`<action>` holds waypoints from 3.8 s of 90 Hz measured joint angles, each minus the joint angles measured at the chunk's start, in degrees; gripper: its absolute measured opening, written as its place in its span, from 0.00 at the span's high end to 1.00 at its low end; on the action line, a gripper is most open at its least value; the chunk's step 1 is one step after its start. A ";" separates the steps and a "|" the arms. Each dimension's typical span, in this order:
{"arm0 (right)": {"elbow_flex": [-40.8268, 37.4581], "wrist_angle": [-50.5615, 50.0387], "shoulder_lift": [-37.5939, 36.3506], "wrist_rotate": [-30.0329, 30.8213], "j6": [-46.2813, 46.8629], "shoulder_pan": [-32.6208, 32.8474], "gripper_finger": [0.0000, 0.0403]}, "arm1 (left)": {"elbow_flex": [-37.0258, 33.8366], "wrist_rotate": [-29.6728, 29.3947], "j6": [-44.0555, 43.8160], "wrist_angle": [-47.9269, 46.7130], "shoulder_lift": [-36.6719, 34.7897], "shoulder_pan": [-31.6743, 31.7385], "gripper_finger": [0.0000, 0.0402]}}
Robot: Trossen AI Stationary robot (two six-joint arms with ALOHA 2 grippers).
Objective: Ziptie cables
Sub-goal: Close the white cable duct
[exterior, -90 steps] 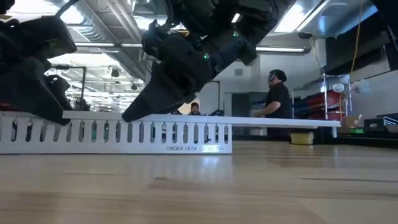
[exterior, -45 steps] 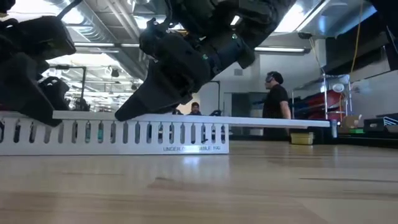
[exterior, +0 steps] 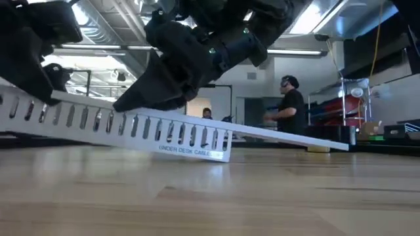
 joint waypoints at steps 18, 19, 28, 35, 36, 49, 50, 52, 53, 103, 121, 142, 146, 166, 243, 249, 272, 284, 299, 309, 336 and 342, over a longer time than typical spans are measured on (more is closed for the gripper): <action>-0.31 -3.14 0.47 2.64 -0.15 -0.26 0.29 | -0.13 -0.42 -0.94 1.91 1.39 0.35 0.32; -0.31 -3.34 0.46 2.67 -0.15 -0.28 0.28 | -0.13 -0.36 -0.94 2.06 1.53 0.39 0.32; -0.31 -5.71 0.45 3.54 -1.61 -0.84 0.24 | -0.13 -0.21 -0.49 3.64 3.48 1.38 0.32; -0.31 -7.66 0.42 3.42 -2.98 -1.57 0.21 | -0.19 -0.12 -0.07 4.78 4.88 2.53 0.32; -0.31 -7.97 0.40 3.28 -3.05 -1.64 0.20 | -0.20 -0.09 -0.07 4.93 5.04 2.70 0.32; -0.31 -13.08 -0.21 -0.20 -5.04 -3.31 0.18 | -0.22 0.25 0.37 5.19 5.70 4.95 0.32; -0.31 -13.33 -0.24 -0.49 -5.19 -3.49 0.18 | -0.22 0.28 0.24 5.19 5.70 5.12 0.32; -0.31 -13.83 -0.29 -1.13 -5.61 -3.62 0.18 | -0.22 0.33 -0.21 5.19 5.70 5.39 0.32; -0.31 -14.09 -0.36 -1.46 -5.83 -3.80 0.18 | -0.22 0.34 -0.54 5.20 5.70 5.50 0.32; -0.42 -16.32 -6.99 -2.16 -10.79 -5.24 0.18 | 2.79 14.21 3.61 1.95 4.15 13.44 0.20; -0.31 -15.26 -7.49 -2.87 -10.70 -5.18 0.18 | 3.32 3.05 2.88 -0.43 2.11 6.69 0.20; -0.33 -12.35 -5.90 -4.51 -10.66 -5.20 0.18 | 1.92 -2.29 0.11 -1.48 2.60 4.25 0.20; -0.33 -11.75 -5.23 -4.97 -10.65 -5.20 0.18 | 0.94 -2.30 0.16 0.06 2.60 4.74 0.20; -0.42 -7.05 -4.34 -5.60 -9.32 -5.13 0.18 | -0.29 -0.46 1.64 2.48 2.64 6.33 0.20; -0.42 -6.84 -2.96 1.59 -4.89 -4.83 0.18 | -0.28 1.38 -0.10 0.85 2.67 6.23 0.20; -0.42 -6.54 -2.96 -1.70 -6.63 -4.82 0.18 | -0.28 1.41 -0.04 0.70 2.67 6.23 0.20; -0.37 1.22 -2.89 -5.50 -8.80 -4.75 0.18 | -0.28 1.34 -0.69 0.83 2.67 6.27 0.20; -0.37 4.70 -2.30 -8.55 -8.91 -4.06 0.18 | -0.28 0.43 -1.42 0.90 2.67 6.29 0.20; -0.33 5.84 -2.03 -2.42 -3.43 -1.28 0.18 | -0.28 -0.97 -2.73 1.61 2.67 6.36 0.20; -0.34 4.39 -1.98 3.67 0.14 0.11 0.18 | -0.28 -1.70 -4.15 2.03 3.40 6.51 0.20; -0.32 4.22 -0.64 4.57 2.60 -0.35 0.18 | -0.26 -2.13 1.83 10.01 9.81 8.71 0.20; -0.35 1.91 -0.38 5.09 2.73 -0.26 0.18 | -0.25 -2.34 1.91 10.54 10.94 8.92 0.20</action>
